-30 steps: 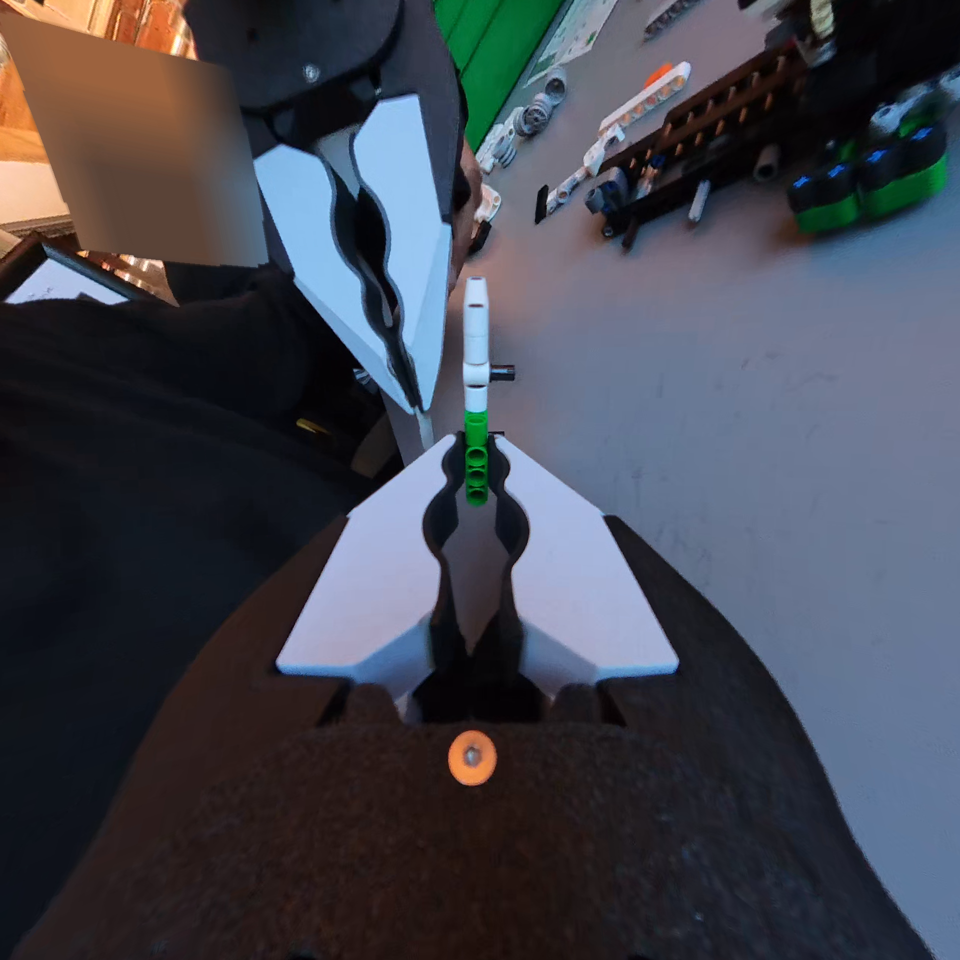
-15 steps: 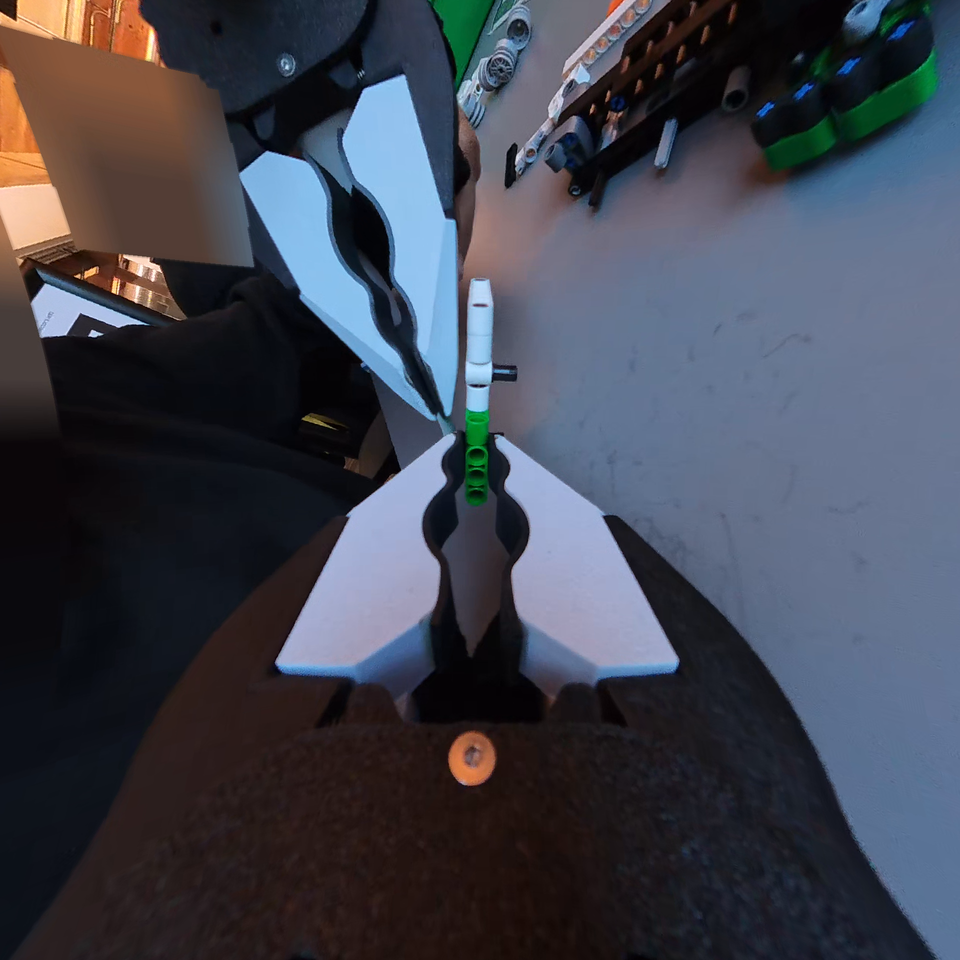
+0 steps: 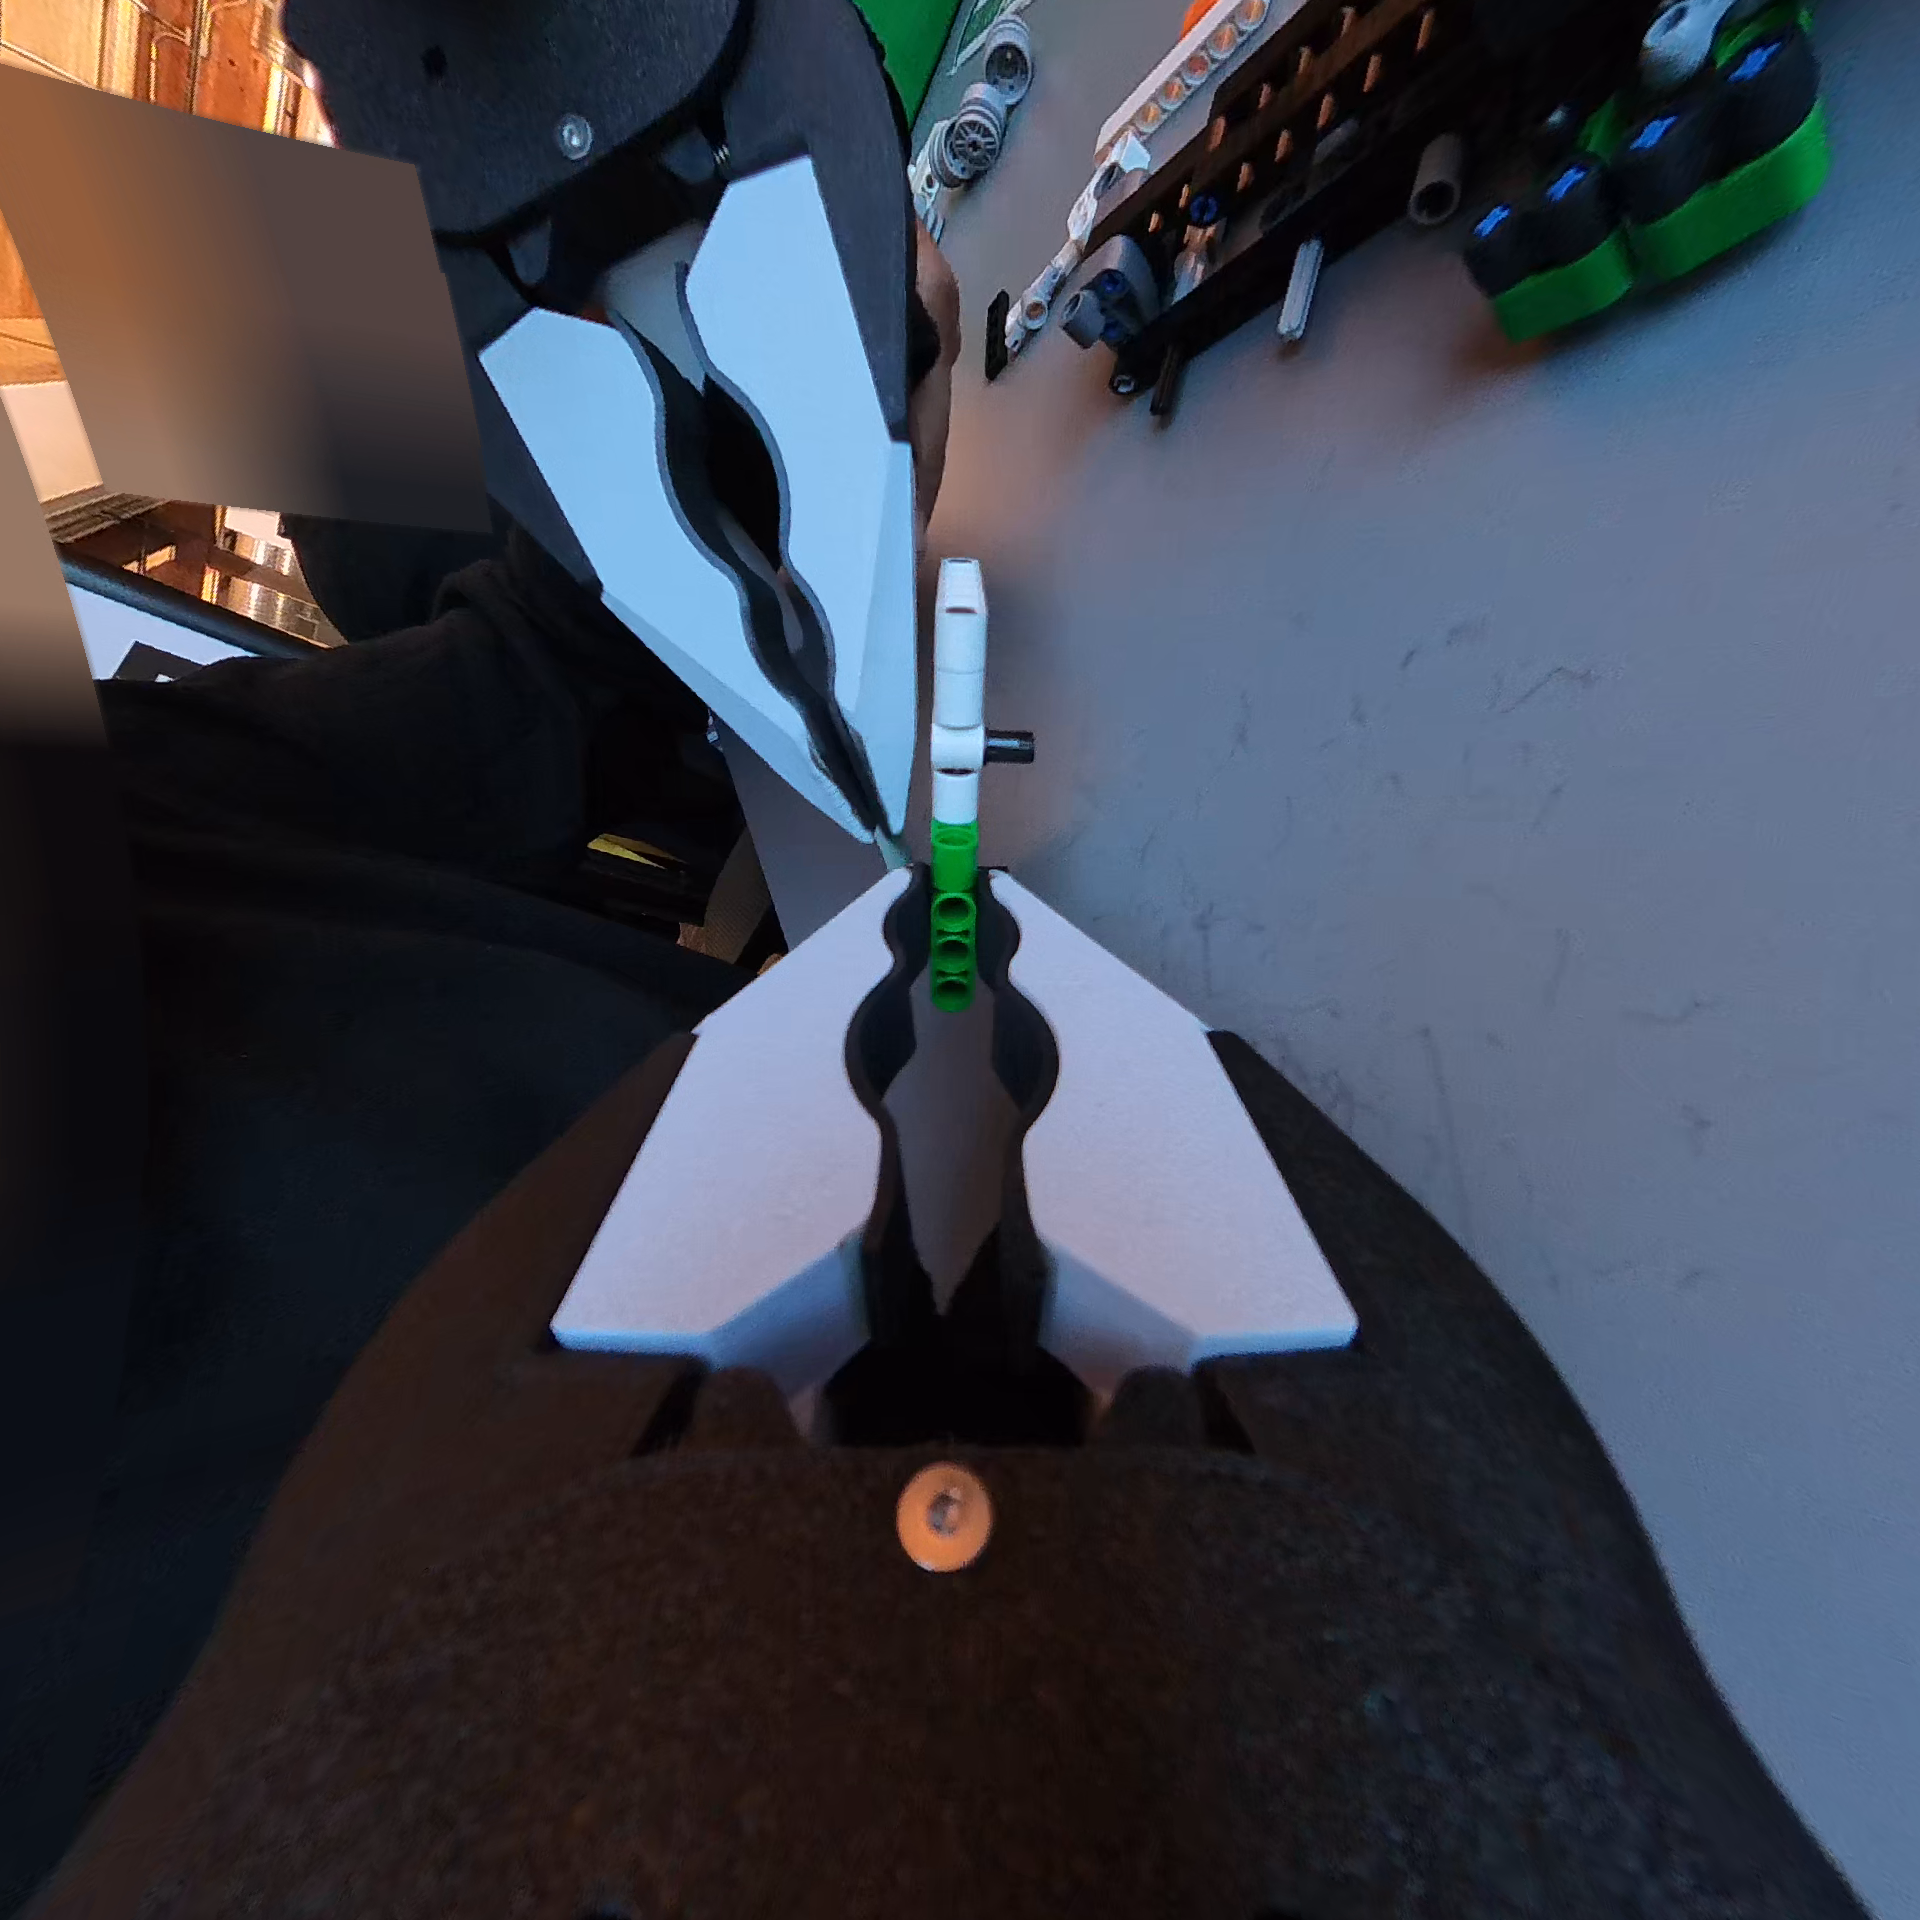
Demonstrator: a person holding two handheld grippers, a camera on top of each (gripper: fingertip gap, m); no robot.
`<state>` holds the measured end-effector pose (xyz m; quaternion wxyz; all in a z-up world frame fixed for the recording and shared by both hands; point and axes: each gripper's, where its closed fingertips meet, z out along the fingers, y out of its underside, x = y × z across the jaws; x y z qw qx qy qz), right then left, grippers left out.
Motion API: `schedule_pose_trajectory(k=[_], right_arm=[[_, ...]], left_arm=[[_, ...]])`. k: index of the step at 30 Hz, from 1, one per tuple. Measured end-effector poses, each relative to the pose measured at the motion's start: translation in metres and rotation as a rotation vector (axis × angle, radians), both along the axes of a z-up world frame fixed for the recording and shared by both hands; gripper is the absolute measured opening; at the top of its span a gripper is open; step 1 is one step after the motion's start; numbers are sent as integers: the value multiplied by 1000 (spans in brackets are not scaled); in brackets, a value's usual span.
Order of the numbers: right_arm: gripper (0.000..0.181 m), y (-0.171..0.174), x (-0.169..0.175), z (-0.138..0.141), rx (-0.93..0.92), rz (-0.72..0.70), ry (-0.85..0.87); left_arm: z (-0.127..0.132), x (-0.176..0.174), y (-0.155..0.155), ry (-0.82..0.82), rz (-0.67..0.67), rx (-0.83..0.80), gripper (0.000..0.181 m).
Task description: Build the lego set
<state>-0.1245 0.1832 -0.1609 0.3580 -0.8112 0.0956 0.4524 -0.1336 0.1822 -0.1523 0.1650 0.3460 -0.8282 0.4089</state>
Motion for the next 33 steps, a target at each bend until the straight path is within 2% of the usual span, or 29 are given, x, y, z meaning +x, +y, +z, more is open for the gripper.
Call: schedule_pose_trajectory(k=[10, 17, 24, 30, 33], right_arm=[[6, 0, 1, -4, -29, -4, -3], [7, -12, -13, -7, -69, 99, -3], [17, -18, -13, -3, -70, 133, 36], [24, -22, -4, 2, -125, 94, 150], [20, -25, 2, -1, -155, 83, 143]], left_arm=[[3, -7, 0, -11, -38, 6, 0], [0, -30, -9, 19, -143, 15, 0], [-13, -28, -10, 71, -131, -11, 0], [-10, -29, -15, 87, -134, -50, 0], [-7, -29, -15, 85, -133, -59, 0]])
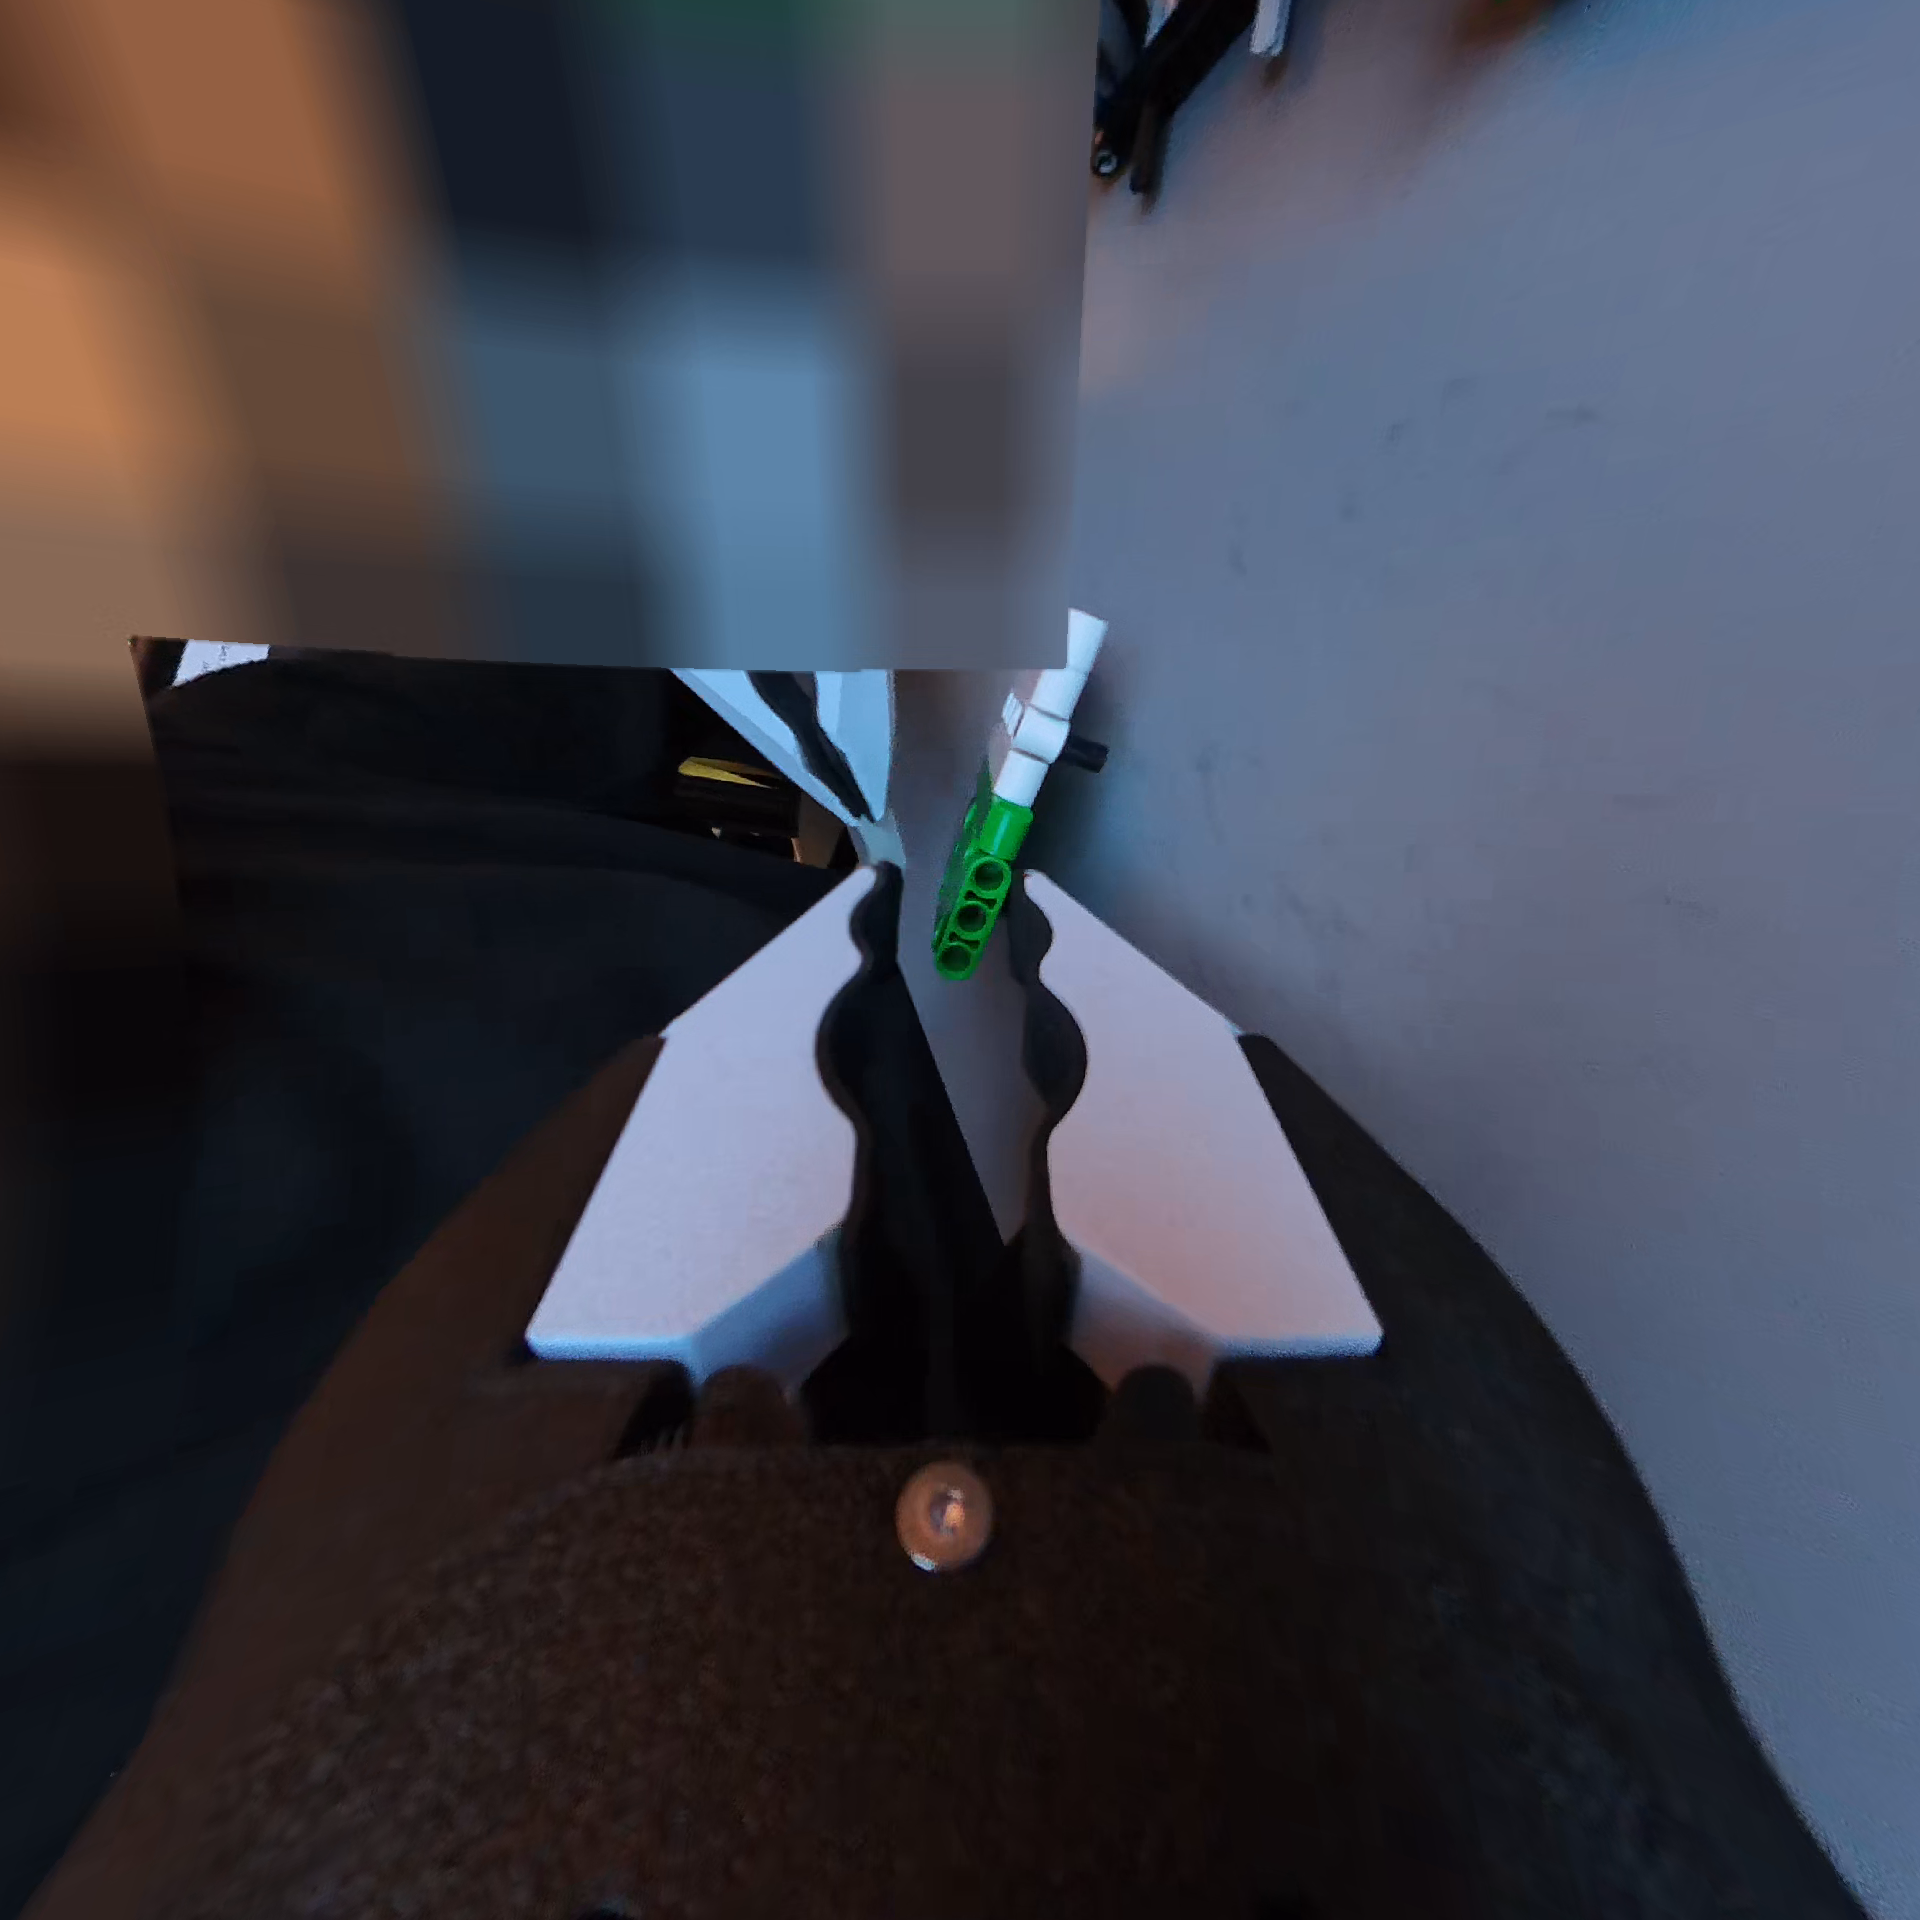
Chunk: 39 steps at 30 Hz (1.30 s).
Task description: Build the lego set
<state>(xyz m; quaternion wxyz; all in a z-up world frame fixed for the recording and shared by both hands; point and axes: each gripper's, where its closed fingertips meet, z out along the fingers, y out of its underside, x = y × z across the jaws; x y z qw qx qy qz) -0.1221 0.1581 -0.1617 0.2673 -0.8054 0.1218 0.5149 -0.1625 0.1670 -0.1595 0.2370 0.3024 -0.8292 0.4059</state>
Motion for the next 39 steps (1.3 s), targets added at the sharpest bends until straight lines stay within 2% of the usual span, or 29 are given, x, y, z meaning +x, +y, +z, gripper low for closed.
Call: schedule_pose_trajectory(k=[7, 10, 12, 17, 23, 27, 30, 33, 39], right_arm=[[11, 1, 5, 2, 13, -23, 33], [6, 2, 7, -1, 32, -30, -32], [6, 8, 9, 5, 123, -42, -98], [6, 23, 19, 18, 224, -162, -178], [6, 26, 8, 4, 165, -170, -212], [7, 15, -3, -1, 91, -137, -184], [13, 4, -6, -14, 20, -125, -243], [14, 3, -5, -12, 23, -169, -224], [25, -4, -13, -7, -9, -119, -120]], left_arm=[[2, 1, -1, 0, 10, -9, 0], [10, 4, -2, 6, 29, -52, 0], [14, 8, -1, 2, 52, -64, 0], [22, 17, 7, -31, 100, -63, 0], [18, 18, 13, -33, 106, -38, 0], [13, 14, 12, -15, 86, -25, 0], [13, 12, 11, -8, 79, -35, 0], [17, 12, 12, -2, 82, -56, 0], [21, 12, 15, -3, 90, -68, 0]])
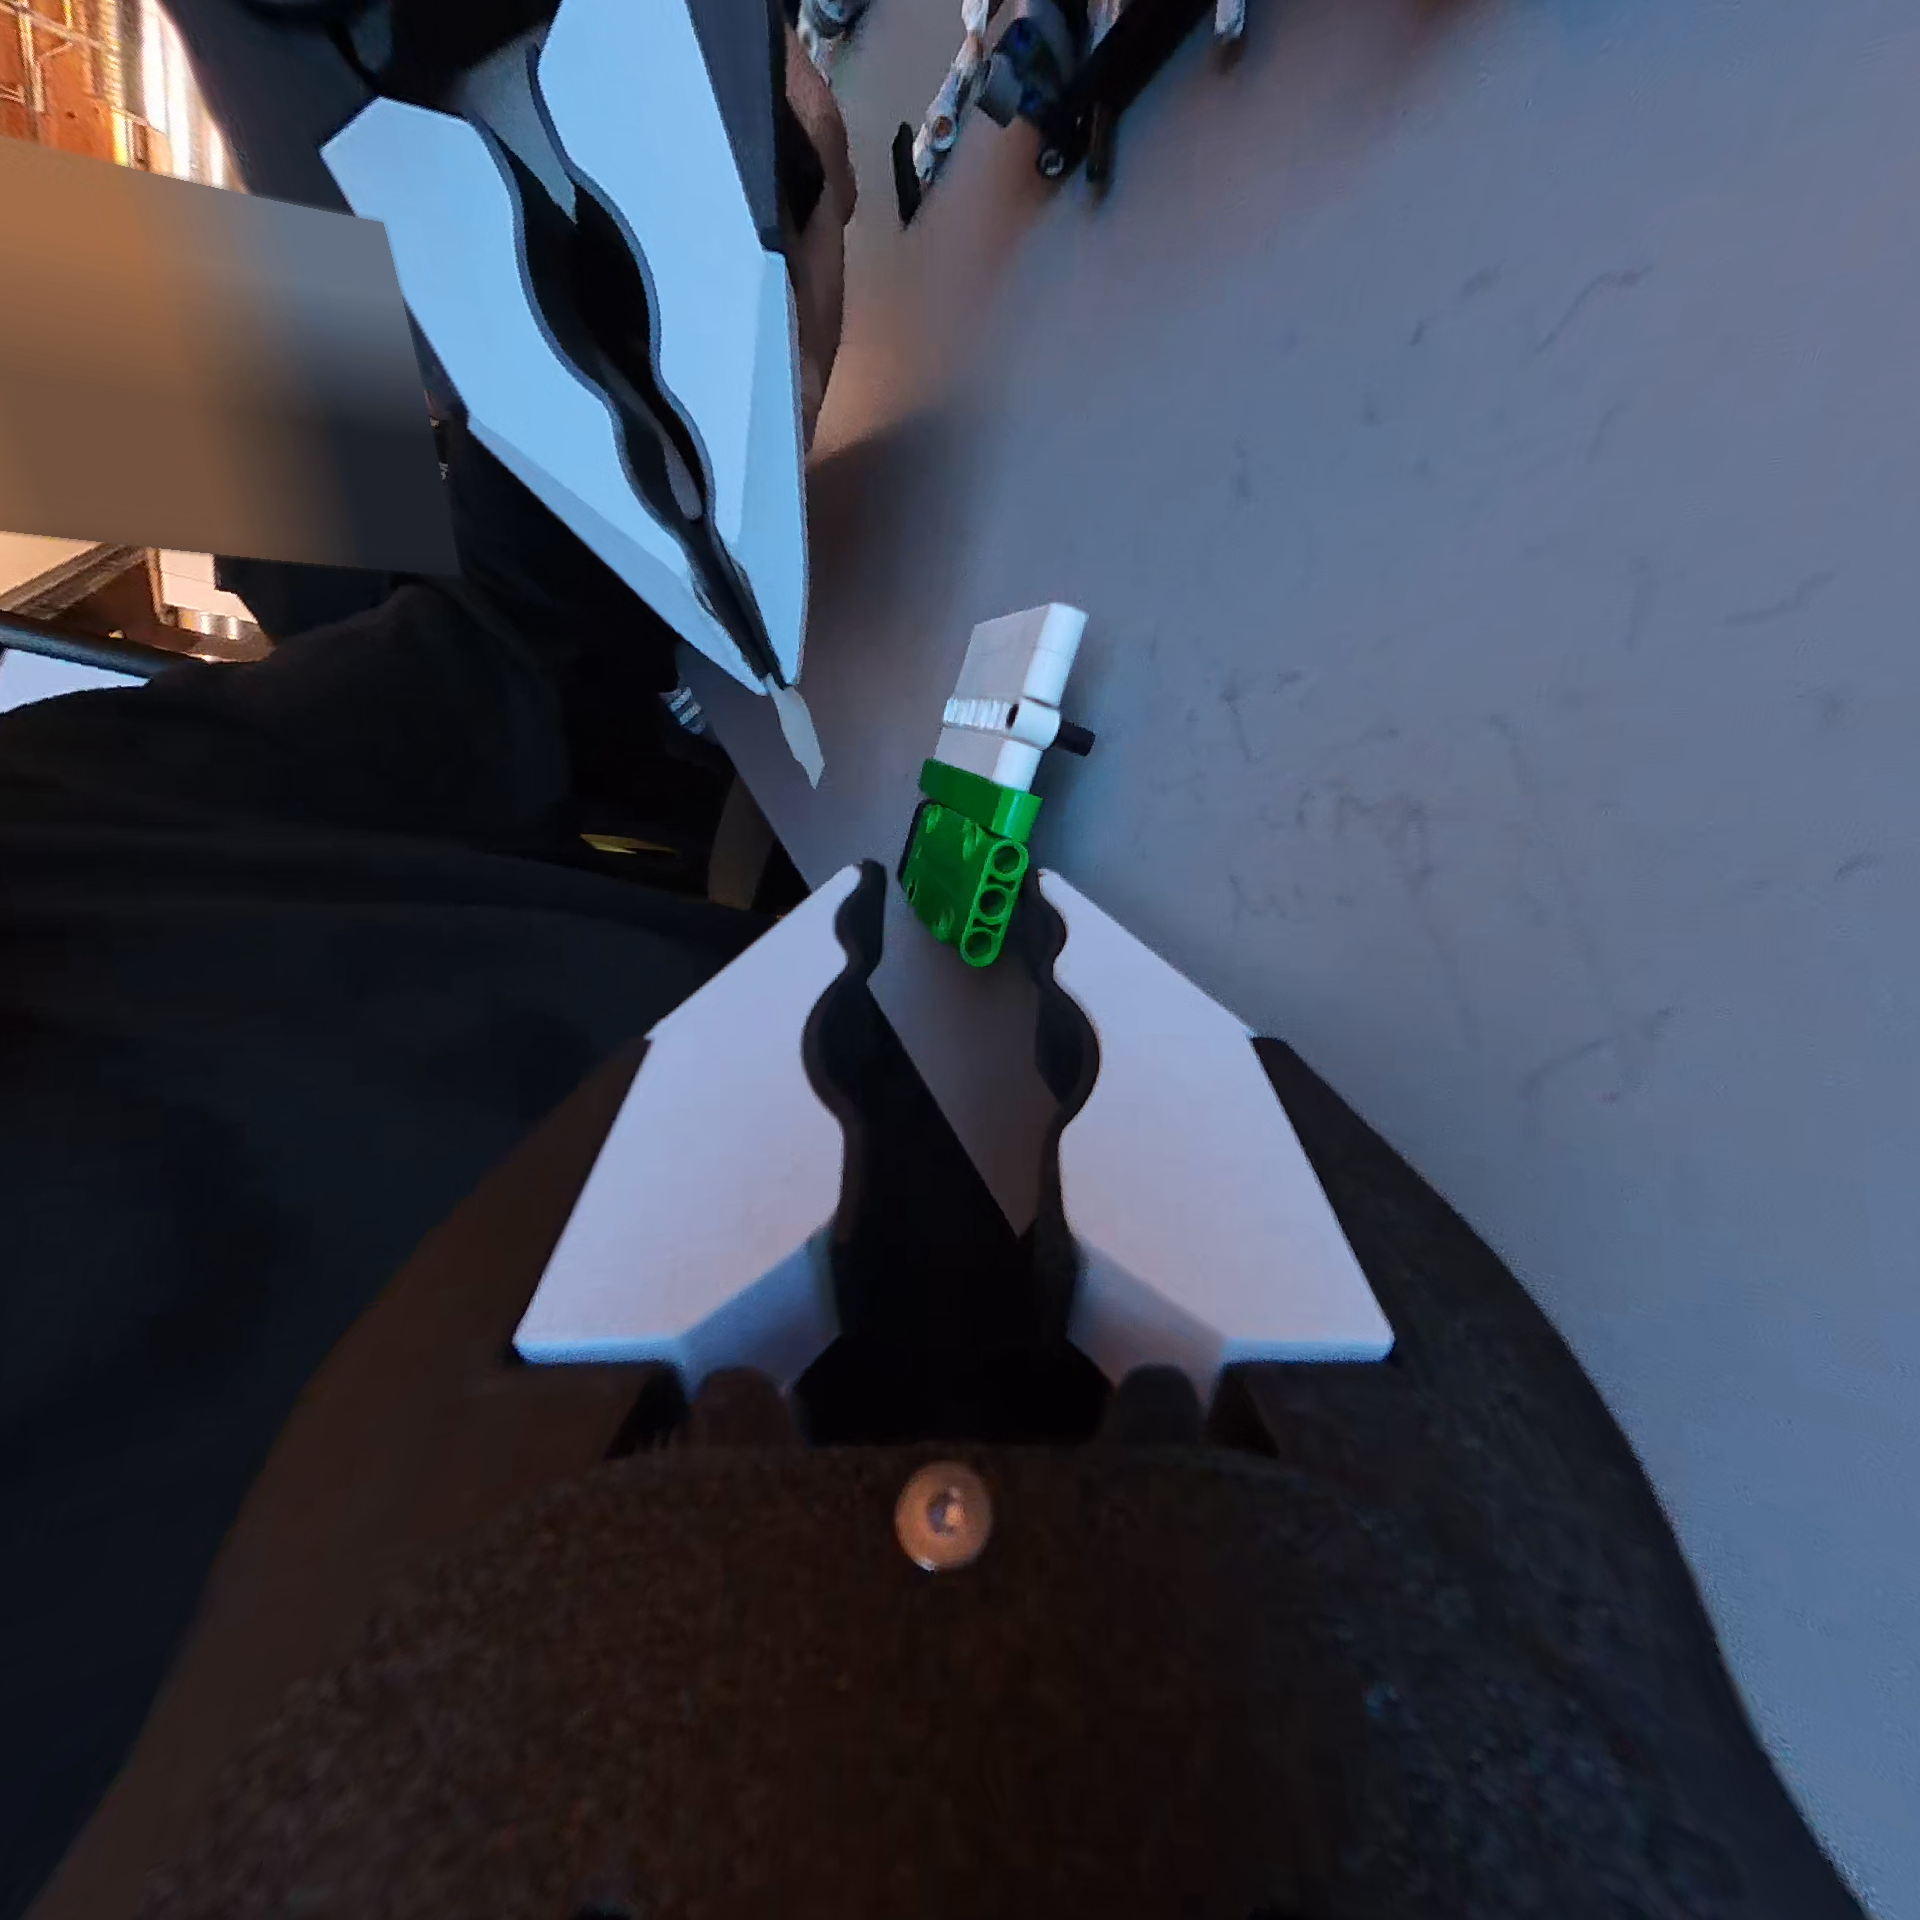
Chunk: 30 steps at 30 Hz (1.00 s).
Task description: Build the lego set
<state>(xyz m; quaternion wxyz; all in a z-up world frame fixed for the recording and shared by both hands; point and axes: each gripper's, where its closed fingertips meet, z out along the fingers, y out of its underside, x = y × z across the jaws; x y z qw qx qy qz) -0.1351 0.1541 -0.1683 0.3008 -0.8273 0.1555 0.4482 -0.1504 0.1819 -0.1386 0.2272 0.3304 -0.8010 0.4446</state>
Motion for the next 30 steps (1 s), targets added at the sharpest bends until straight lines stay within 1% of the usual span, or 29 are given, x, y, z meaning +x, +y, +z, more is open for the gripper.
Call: schedule_pose_trajectory(k=[3, 6, 8, 12, 15, 17, 19, 21, 22, 24, 28, 30], right_arm=[[21, -3, -1, 0, -29, 26, 51], [9, -4, -1, 3, -35, 38, 149], [8, -5, -2, 5, -41, 47, 196], [7, -4, 1, 5, -17, 34, 200], [7, 4, 4, 12, 48, -25, 243], [7, 11, 7, 17, 93, -91, 276], [7, 19, 10, 24, 165, -143, 284], [7, 23, 10, 21, 173, -178, 238], [7, 24, 8, 20, 179, -177, 200], [7, 25, 0, 20, 193, -158, 192], [7, 29, 5, 25, 229, -198, 220], [7, 27, 7, 24, 243, -205, 186]], left_arm=[[1, -2, -1, -3, -6, 5, 0], [-1, -5, -2, -1, -18, 16, 0], [-1, -6, -4, 2, -25, 14, 0], [1, -7, -6, 13, -27, -1, 0], [3, -6, -9, 41, -15, -37, 0], [4, -3, -8, 43, 5, -46, 0], [7, 1, -6, 45, 28, -62, 0], [8, 5, -2, 41, 47, -57, 0], [8, 6, 0, 39, 53, -53, 0], [9, 6, 1, 43, 52, -52, 0], [9, 6, 3, 40, 57, -40, 0], [10, 4, 4, 38, 52, -32, 0]])
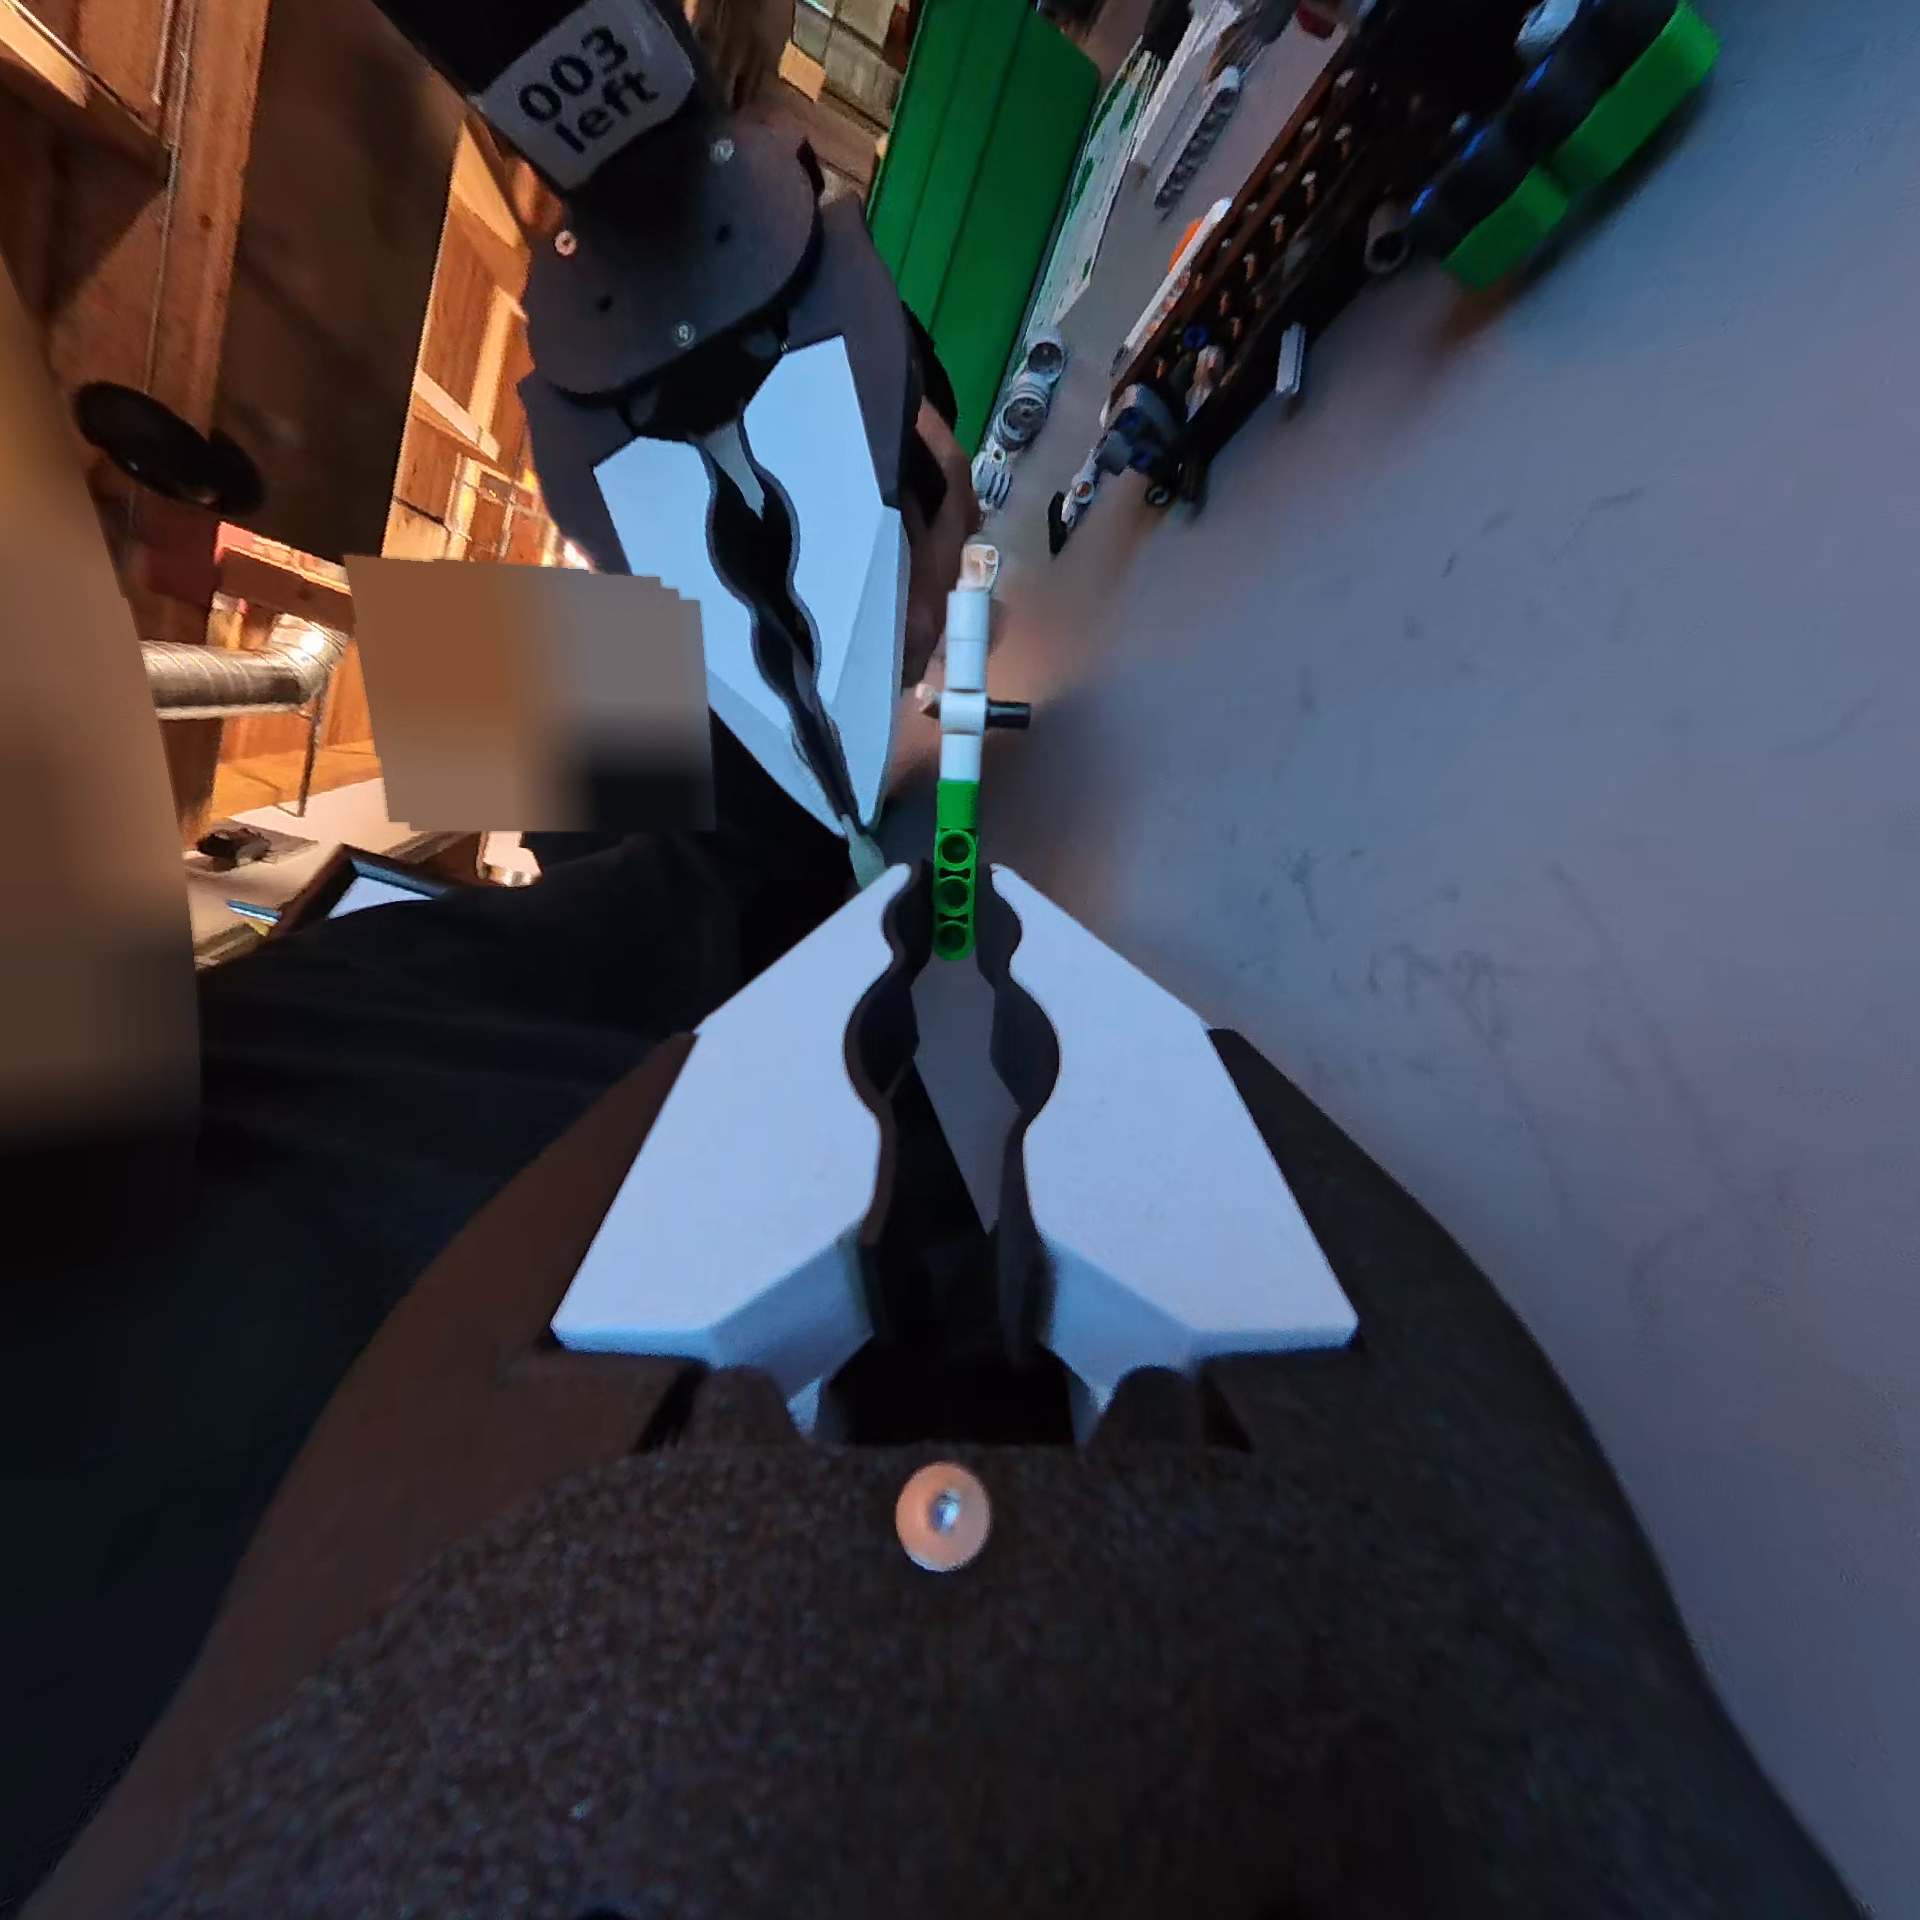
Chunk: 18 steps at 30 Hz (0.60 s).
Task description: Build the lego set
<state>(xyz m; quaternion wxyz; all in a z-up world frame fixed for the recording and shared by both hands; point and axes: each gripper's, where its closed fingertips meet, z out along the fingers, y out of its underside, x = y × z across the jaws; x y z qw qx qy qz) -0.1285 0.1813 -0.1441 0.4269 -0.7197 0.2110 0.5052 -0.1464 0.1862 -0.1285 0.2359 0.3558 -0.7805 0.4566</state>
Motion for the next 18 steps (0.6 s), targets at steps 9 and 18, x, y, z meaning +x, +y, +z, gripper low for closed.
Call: schedule_pose_trajectory(k=[9, 18], right_arm=[[7, -7, 20, 16, 48, -77, -18], [6, -3, 115, 59, 265, -217, -408]], left_arm=[[7, -13, 0, -58, 8, 54, 0], [10, 8, -14, -312, 97, -9, 0]])
